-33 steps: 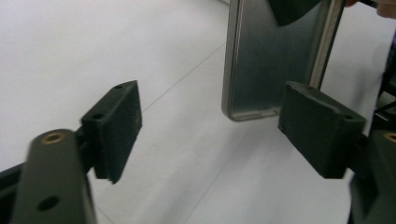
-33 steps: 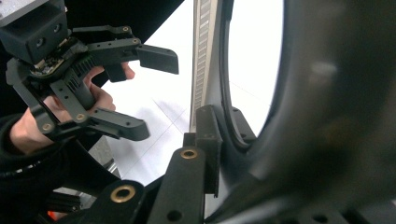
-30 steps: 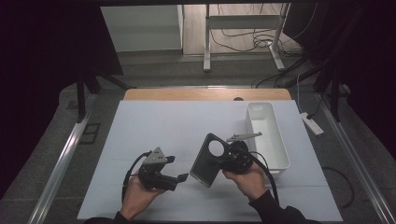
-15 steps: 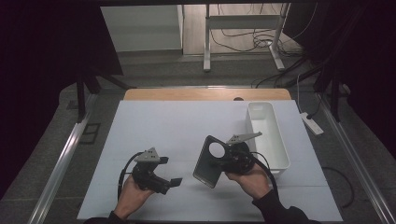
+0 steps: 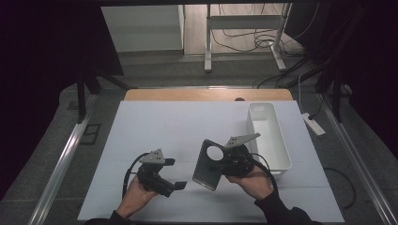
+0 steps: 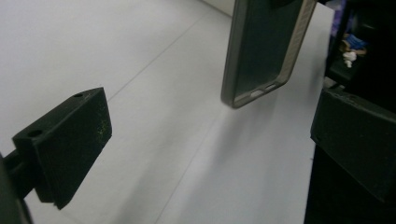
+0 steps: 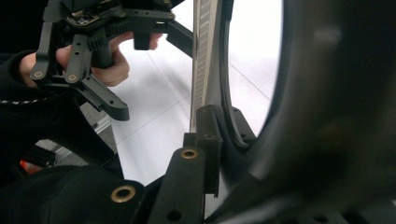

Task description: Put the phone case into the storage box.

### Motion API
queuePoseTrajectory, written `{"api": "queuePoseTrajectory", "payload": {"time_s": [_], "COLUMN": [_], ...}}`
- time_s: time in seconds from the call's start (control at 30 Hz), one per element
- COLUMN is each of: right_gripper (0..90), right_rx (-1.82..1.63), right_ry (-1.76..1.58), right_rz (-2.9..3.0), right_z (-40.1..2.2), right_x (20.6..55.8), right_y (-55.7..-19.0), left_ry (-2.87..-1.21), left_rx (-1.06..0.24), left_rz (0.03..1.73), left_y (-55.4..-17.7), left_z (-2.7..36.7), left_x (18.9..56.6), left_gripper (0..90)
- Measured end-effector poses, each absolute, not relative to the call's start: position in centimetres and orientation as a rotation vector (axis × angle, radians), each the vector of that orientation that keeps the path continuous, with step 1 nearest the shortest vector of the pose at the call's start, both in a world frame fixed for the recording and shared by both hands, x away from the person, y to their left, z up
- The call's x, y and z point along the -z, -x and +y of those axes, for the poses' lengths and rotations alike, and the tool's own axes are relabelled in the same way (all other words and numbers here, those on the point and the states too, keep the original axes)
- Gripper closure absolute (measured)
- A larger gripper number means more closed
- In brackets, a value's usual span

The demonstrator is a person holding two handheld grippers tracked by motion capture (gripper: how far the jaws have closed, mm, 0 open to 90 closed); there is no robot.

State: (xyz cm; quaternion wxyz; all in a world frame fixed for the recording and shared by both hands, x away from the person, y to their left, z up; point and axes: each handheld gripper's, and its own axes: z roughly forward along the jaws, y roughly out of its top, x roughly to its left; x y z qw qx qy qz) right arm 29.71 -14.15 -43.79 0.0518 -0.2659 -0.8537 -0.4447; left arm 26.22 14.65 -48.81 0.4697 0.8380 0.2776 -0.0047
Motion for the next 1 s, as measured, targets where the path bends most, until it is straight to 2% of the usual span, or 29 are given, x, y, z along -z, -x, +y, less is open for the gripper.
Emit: {"api": "queuePoseTrajectory", "payload": {"time_s": [0.7, 0.8, 1.0], "right_gripper": [86.6, 86.6, 86.7], "right_rx": [1.368, 1.372, 1.377], "right_ry": [0.595, 0.568, 0.506], "right_rz": [-2.597, -2.596, -2.597], "right_z": [-12.7, -12.6, -12.2], "right_x": [43.3, 43.2, 43.0], "right_y": [-28.8, -28.6, -28.2], "left_ry": [-2.027, -2.027, -2.042], "left_rx": [0.189, 0.198, 0.227], "left_rz": [0.541, 0.529, 0.464], "left_y": [-27.0, -26.9, -26.6], "left_z": [11.9, 11.8, 11.6], "left_x": [48.8, 48.8, 48.8], "left_gripper": [0.4, 3.6, 19.8]}}
